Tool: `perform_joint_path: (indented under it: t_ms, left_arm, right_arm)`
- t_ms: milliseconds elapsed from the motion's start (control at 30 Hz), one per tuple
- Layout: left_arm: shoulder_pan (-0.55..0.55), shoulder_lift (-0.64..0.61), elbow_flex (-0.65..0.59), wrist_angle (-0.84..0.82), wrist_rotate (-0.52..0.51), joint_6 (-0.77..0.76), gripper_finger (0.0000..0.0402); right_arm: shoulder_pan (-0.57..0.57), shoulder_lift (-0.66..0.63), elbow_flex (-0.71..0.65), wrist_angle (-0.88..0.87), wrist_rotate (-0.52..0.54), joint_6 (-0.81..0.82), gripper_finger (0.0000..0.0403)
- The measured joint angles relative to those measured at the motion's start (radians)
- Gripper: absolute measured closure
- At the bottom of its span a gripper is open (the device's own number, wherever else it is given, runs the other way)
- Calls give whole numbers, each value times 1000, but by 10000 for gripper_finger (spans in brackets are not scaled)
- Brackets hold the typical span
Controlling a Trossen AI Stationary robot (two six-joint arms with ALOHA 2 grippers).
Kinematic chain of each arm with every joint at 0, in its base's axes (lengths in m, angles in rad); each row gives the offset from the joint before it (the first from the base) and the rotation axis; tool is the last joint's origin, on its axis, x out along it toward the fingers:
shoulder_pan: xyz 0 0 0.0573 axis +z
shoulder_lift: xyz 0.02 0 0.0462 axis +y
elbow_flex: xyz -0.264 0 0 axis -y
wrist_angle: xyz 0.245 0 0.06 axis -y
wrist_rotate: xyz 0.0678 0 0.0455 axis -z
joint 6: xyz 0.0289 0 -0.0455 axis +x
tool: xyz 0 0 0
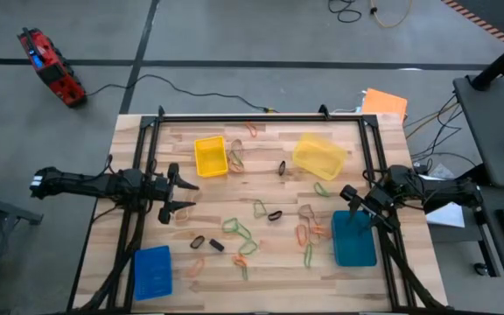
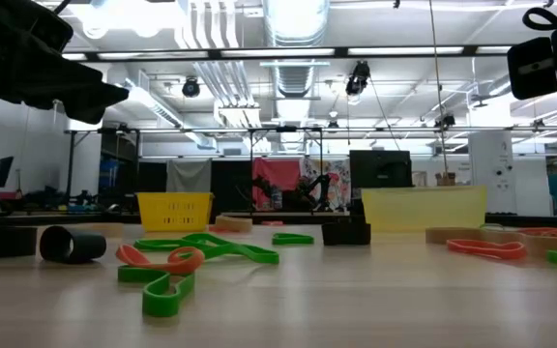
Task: Sort rubber bands into baskets
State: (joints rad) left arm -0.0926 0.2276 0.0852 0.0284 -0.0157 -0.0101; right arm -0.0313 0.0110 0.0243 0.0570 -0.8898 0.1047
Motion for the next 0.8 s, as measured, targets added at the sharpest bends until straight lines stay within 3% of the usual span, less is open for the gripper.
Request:
perform_joint_path:
  t_ms: [167,333,433,800]
  left_arm:
    - [0,0,0,0,0,0,182]
    - [0,0,0,-3,0,98,182]
    - [0,0,0,-3,0,132,182]
    - [0,0,0,-3,0,132,182]
  right_arm:
    - [0,0,0,0,0,-20,220]
    - [0,0,1,2,0,-283,220]
    - [0,0,1,0,0,-355,220]
    - [0,0,2,35,0,-178,220]
